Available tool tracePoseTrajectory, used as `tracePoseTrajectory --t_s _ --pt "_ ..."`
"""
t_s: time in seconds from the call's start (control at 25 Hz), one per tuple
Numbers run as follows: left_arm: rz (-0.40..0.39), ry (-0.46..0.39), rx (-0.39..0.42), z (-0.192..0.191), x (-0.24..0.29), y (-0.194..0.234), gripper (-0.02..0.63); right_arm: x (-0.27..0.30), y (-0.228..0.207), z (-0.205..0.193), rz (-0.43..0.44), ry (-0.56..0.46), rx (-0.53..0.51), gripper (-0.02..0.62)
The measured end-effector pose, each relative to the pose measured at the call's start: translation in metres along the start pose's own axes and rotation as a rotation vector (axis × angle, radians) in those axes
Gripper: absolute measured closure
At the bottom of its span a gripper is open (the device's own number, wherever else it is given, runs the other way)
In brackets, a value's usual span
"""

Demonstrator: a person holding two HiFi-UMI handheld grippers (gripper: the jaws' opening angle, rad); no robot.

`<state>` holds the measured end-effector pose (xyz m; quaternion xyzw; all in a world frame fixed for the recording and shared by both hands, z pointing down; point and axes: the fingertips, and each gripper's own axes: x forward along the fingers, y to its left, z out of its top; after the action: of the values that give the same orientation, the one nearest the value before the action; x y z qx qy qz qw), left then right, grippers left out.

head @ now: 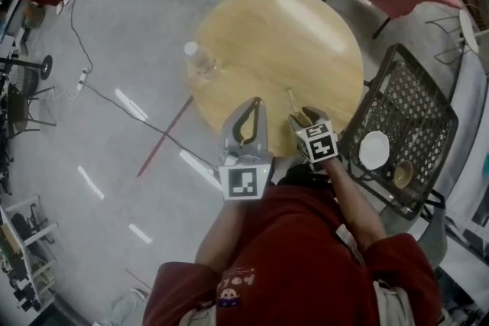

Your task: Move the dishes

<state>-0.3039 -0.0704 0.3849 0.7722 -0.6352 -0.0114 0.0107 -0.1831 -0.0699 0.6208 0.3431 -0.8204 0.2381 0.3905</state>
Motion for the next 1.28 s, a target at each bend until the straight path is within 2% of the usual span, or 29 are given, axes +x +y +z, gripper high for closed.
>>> tracePoseTrajectory --t_s 0.2,0.36,0.68,0.8,0.96,1.28 --pt "-0.005 0.015 -0.008 -0.004 0.003 0.001 0.599 0.009 0.004 -0.007 -0.001 0.045 0.0 0.428" --pt "-0.01 0.033 -0.018 -0.009 0.002 0.002 0.599 0.011 0.005 -0.008 -0.031 0.046 -0.01 0.428" --pt "-0.02 0.026 -0.023 -0.009 0.003 0.003 0.598 0.011 0.006 -0.008 -0.036 0.052 -0.015 0.431" --pt "-0.028 0.003 -0.01 -0.004 0.005 0.002 0.598 0.011 0.008 -0.008 -0.038 0.059 -0.027 0.45" --pt "-0.026 0.025 -0.036 -0.008 0.005 0.002 0.599 0.013 0.011 -0.007 -0.027 0.07 -0.034 0.475" --pt "-0.03 0.007 -0.023 -0.005 0.006 0.001 0.598 0.014 0.012 -0.007 -0.003 0.104 -0.05 0.547"
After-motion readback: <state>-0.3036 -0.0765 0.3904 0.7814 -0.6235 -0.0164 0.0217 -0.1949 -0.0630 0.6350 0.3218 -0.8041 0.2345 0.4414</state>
